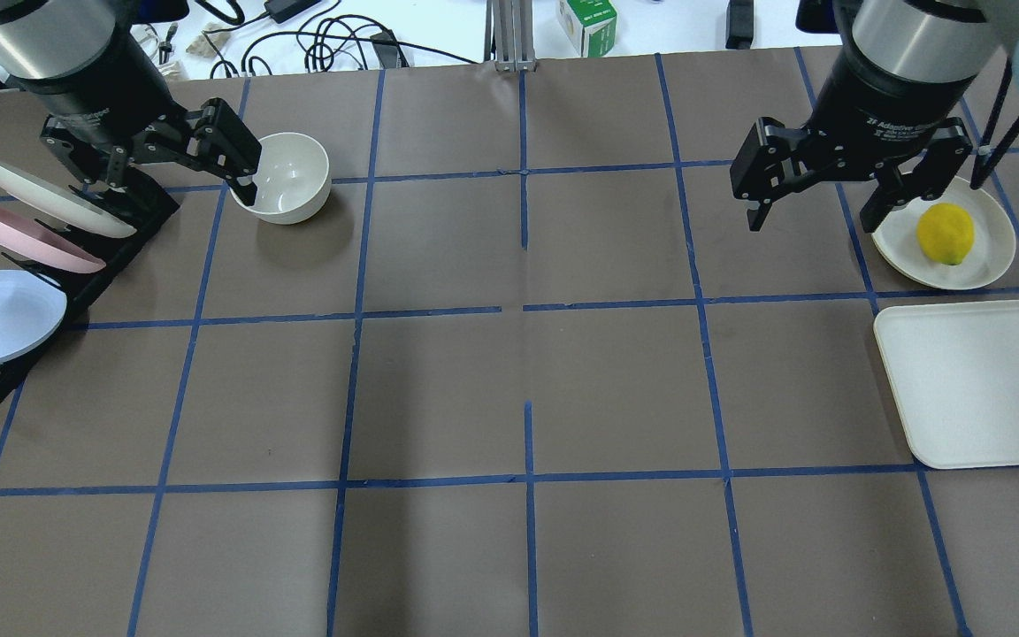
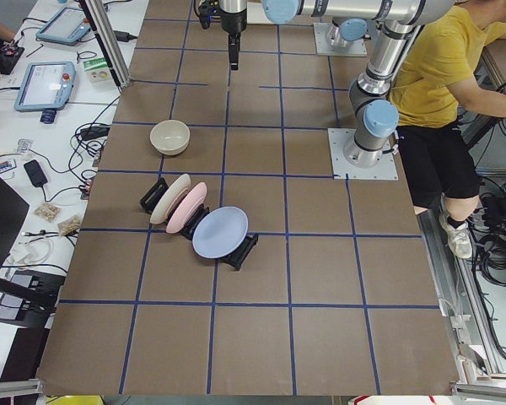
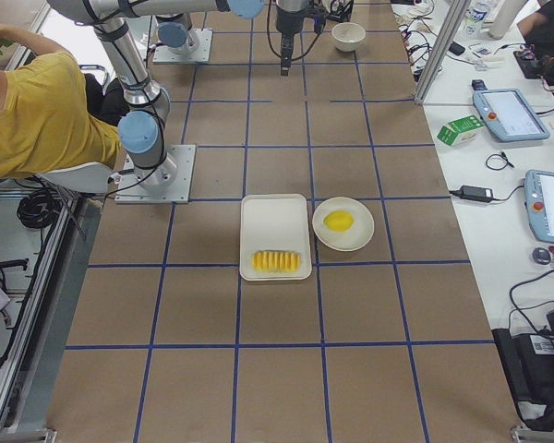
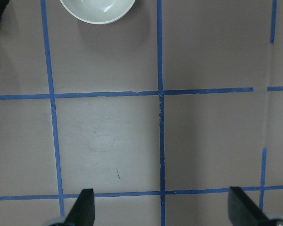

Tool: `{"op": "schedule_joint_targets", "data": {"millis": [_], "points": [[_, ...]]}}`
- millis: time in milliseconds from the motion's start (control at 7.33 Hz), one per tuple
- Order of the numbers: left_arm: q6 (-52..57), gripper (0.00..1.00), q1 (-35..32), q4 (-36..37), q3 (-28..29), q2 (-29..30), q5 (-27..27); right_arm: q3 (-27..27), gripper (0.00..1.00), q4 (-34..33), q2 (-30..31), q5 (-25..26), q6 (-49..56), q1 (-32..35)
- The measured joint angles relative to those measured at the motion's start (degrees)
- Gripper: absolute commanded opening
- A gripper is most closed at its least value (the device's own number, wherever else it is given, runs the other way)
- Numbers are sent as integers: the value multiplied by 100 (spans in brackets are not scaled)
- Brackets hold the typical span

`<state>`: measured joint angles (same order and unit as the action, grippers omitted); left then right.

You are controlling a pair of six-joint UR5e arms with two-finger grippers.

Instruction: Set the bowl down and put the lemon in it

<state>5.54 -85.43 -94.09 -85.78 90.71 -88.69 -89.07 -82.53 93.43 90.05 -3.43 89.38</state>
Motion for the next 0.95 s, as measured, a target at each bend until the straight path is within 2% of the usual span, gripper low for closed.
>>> {"op": "schedule_joint_targets", "data": {"millis": [682,955], "points": [[51,100,32,95,137,143,-199,-5,100,-34,-29,24,13,-15],[469,100,336,524,542,950,-175,-17,100,-168,-131,69,55,-106]]}}
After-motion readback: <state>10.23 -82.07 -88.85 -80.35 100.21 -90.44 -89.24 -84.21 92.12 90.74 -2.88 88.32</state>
